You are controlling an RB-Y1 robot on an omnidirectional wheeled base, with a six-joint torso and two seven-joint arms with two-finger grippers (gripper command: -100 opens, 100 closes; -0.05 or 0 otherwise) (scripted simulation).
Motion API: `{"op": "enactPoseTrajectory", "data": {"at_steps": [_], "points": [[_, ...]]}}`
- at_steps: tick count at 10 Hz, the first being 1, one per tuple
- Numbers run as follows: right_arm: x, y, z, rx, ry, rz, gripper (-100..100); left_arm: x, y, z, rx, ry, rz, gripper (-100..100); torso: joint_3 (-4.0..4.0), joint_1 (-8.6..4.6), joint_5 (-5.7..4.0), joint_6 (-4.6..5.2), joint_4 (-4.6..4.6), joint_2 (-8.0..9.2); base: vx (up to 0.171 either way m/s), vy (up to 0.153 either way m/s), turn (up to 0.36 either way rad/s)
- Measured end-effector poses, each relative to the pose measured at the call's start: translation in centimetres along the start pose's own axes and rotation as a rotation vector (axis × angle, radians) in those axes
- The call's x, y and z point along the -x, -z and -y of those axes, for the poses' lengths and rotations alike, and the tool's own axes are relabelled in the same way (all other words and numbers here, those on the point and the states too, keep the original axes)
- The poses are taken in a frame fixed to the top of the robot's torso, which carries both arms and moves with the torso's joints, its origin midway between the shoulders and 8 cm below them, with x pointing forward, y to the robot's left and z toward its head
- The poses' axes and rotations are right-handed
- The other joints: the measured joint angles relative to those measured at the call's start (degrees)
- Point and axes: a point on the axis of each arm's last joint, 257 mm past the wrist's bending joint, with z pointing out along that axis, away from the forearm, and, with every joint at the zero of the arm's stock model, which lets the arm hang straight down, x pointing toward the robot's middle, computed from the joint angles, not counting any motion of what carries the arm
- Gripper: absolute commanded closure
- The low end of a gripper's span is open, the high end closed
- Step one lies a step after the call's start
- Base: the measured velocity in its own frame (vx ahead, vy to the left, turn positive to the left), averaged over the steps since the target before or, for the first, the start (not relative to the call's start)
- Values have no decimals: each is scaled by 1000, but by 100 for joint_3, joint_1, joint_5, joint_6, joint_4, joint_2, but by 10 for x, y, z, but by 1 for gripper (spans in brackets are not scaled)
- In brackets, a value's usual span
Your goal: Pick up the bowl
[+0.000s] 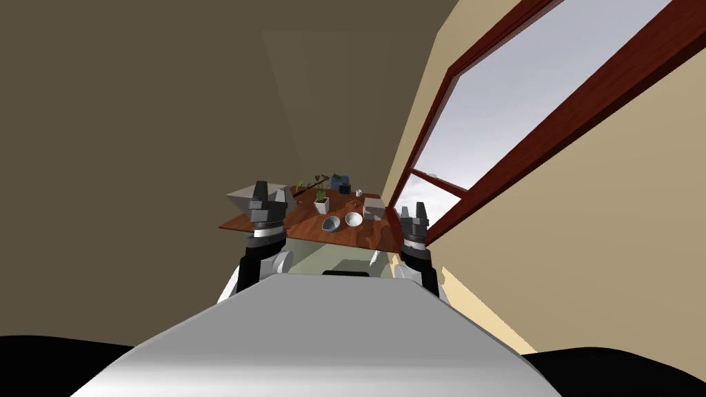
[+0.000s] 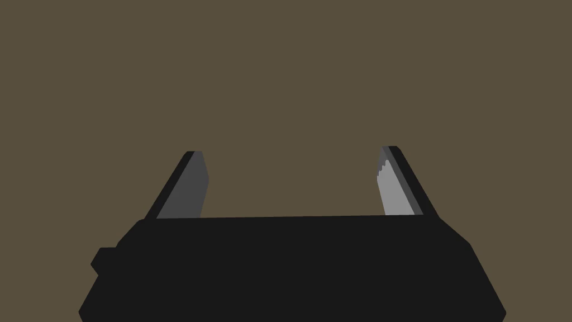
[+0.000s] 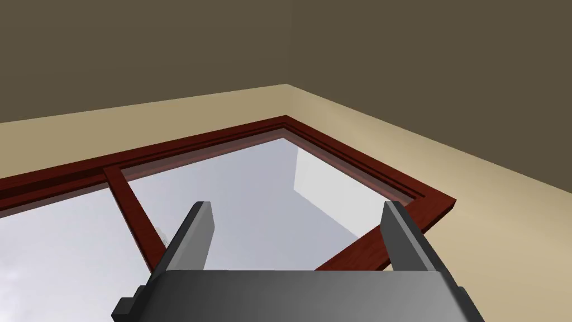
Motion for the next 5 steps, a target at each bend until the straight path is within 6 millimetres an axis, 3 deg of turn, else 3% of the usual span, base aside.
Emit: {"op": "enactPoseTrajectory", "data": {"at_steps": [5], "points": [[-31, 18, 42, -86, 42, -121, -100, 0, 0, 0, 0, 0, 0, 0, 28, 29, 7, -1, 11, 47, -108, 58, 39]]}}
